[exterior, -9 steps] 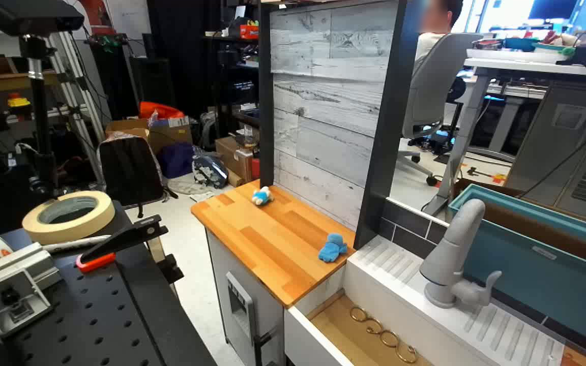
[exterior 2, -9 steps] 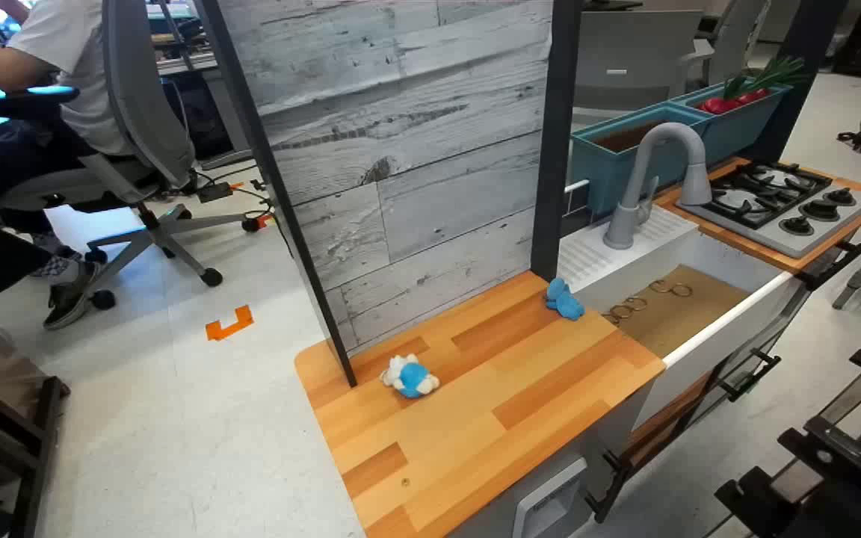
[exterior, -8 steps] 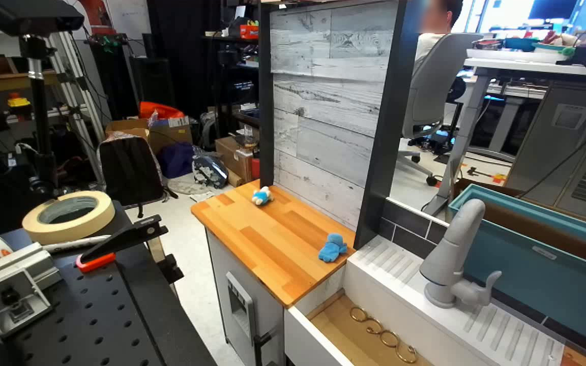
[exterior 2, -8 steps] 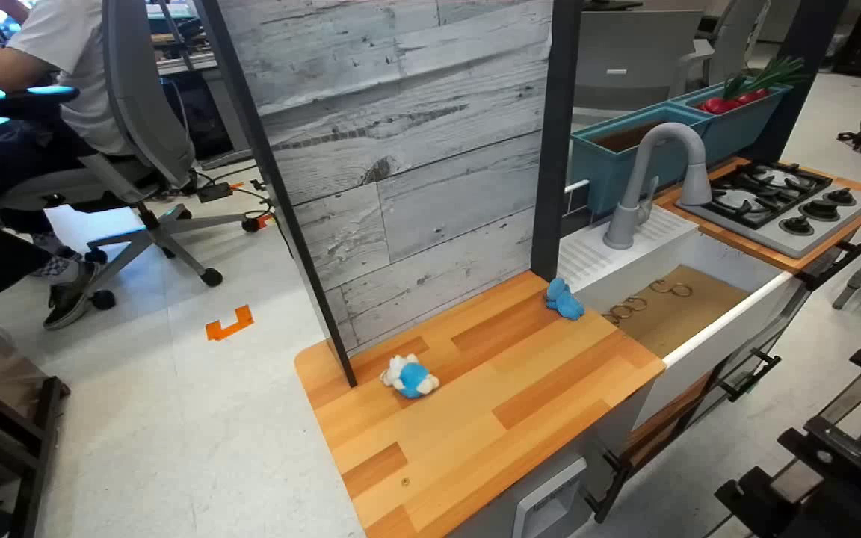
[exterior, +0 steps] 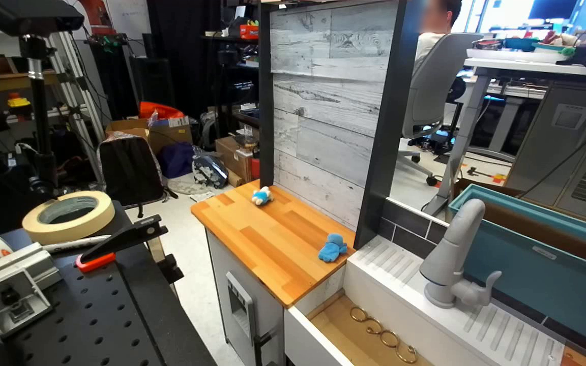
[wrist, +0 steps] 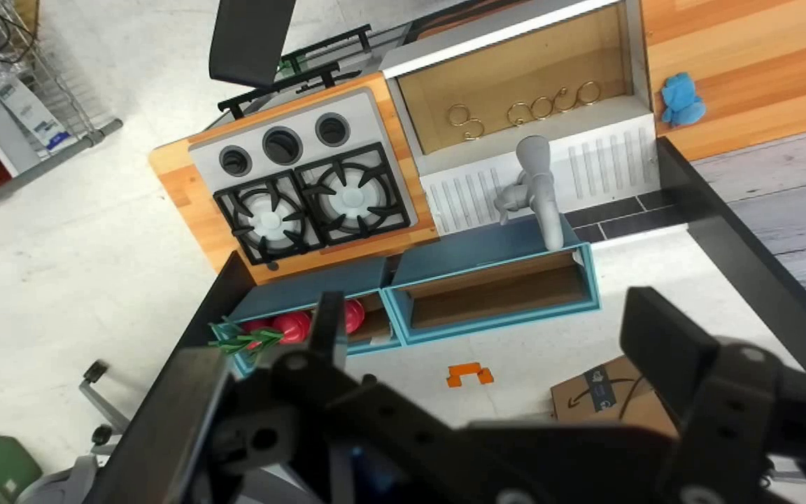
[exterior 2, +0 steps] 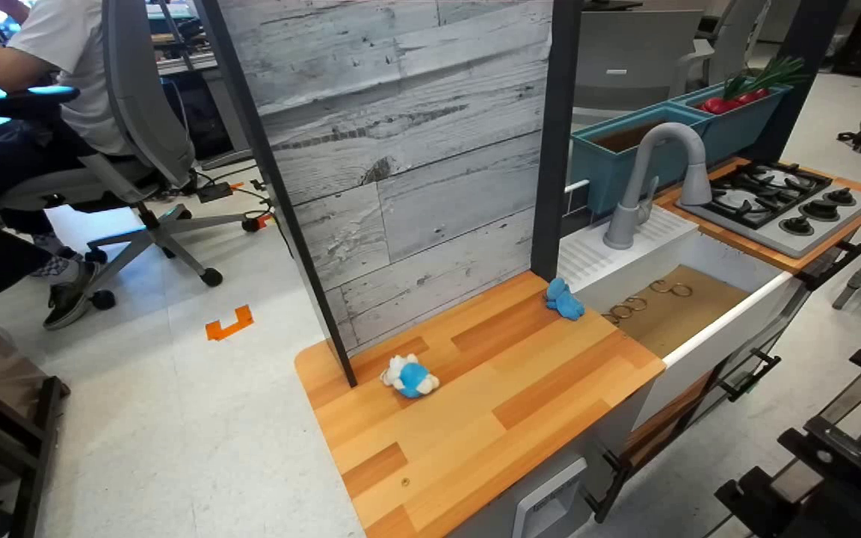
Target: Turn the faucet to the left
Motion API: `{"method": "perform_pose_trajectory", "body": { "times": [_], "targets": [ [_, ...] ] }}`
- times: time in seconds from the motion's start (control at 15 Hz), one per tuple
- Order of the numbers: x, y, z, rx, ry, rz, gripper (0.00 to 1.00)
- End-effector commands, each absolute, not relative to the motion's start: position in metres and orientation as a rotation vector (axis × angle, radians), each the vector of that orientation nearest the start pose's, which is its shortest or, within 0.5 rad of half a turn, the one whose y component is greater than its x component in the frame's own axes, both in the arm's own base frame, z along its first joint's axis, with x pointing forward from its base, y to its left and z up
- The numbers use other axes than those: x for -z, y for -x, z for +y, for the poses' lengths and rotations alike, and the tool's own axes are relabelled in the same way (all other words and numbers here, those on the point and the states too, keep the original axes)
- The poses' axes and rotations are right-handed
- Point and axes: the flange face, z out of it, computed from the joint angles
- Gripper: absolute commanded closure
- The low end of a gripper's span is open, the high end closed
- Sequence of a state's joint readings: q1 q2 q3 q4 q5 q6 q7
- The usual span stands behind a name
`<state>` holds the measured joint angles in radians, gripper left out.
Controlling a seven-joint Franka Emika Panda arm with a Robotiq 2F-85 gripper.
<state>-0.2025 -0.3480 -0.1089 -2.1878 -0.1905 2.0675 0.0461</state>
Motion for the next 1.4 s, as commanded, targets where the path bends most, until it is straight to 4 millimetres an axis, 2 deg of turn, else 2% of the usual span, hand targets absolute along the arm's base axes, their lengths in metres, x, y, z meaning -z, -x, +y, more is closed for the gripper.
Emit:
{"method": "perform_pose_trajectory", "body": {
  "times": [0.0,0.27,0.47,0.93,1.33],
  "targets": [
    [-0.551,-0.445,-0.159,0.34,3.259,0.465,0.0],
    [-0.54,-0.455,-0.165,0.325,3.248,0.456,0.0],
    [-0.514,-0.466,-0.174,0.292,3.25,0.403,0.0],
    [-0.416,-0.502,-0.206,0.228,3.196,0.194,0.0],
    [-0.335,-0.53,-0.21,0.248,3.161,0.024,0.0]
  ]
}}
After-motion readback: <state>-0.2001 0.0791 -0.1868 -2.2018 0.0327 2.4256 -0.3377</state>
